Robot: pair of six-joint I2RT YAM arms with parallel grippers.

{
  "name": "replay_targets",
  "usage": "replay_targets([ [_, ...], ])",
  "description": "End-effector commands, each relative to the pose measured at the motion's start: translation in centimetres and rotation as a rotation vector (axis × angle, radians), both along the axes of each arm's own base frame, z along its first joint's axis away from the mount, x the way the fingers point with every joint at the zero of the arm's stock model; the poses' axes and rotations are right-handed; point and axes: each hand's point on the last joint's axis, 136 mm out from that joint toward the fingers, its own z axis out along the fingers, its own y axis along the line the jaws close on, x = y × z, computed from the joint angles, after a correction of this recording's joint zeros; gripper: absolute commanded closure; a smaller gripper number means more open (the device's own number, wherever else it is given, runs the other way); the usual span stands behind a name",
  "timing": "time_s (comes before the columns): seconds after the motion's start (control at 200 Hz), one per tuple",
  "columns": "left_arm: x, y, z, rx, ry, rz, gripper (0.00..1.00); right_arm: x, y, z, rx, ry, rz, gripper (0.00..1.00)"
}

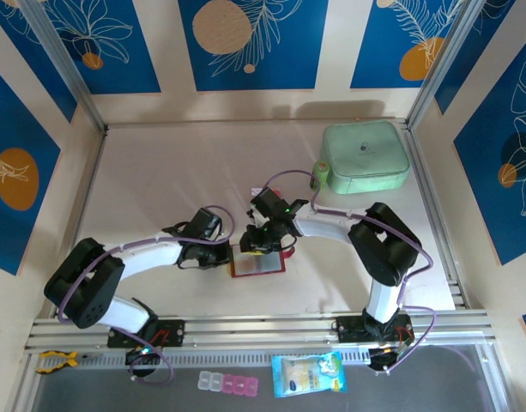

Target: Take the credit cards out of the card holder

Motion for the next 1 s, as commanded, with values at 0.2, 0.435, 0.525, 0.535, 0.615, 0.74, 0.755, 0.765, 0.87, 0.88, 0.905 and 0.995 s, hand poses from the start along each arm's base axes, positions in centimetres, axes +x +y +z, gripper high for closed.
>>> replay_targets([
  [0.2, -0.2, 0.7, -0.6, 0.036, 0.028, 0.003, 0.90, -1.1, 0.3, -1.4, 0.000, 0.081, 0.019, 0.74],
  [0.435, -0.1, 0.8, -0.6, 0.045, 0.028, 0.003, 0.90, -1.2, -0.5, -2.4, -0.058, 0.093, 0.006, 0.73],
  [0.525, -0.1, 0.8, -0.7, 0.047, 0.031, 0.004, 0.90, -1.3, -0.8, -2.7, -0.075, 0.096, 0.008, 0.73],
  [0.535, -0.1, 0.8, -0.7, 0.047, 0.030, 0.003, 0.90, -1.3, -0.8, -2.7, -0.077, 0.096, 0.008, 0.73],
  [0.615, 0.0, 0.8, -0.7, 0.047, 0.029, 0.004, 0.90, -1.3, -1.3, -2.8, -0.101, 0.090, 0.008, 0.73],
  [0.74, -0.1, 0.9, -0.7, 0.048, 0.030, 0.005, 0.90, -1.0, -2.1, -2.8, -0.140, 0.068, 0.003, 0.73],
  [0.755, -0.1, 0.9, -0.7, 0.048, 0.031, 0.004, 0.90, -1.0, -2.2, -2.8, -0.143, 0.067, 0.004, 0.73],
  [0.765, -0.1, 0.8, -0.6, 0.047, 0.030, 0.004, 0.90, -0.9, -2.3, -2.7, -0.144, 0.065, 0.001, 0.73],
  [0.87, -0.1, 0.8, -0.6, 0.047, 0.029, 0.002, 0.90, -0.9, -2.5, -2.6, -0.141, 0.061, 0.000, 0.73],
  [0.88, -0.1, 0.8, -0.6, 0.047, 0.029, 0.000, 0.90, -0.9, -2.5, -2.6, -0.142, 0.059, 0.000, 0.73],
  [0.905, 0.0, 0.8, -0.5, 0.046, 0.027, 0.001, 0.90, -0.9, -2.6, -2.7, -0.143, 0.061, -0.001, 0.73],
  [0.995, 0.1, 0.8, -0.4, 0.043, 0.023, 0.002, 0.90, -0.9, -2.6, -2.7, -0.137, 0.063, -0.004, 0.73],
])
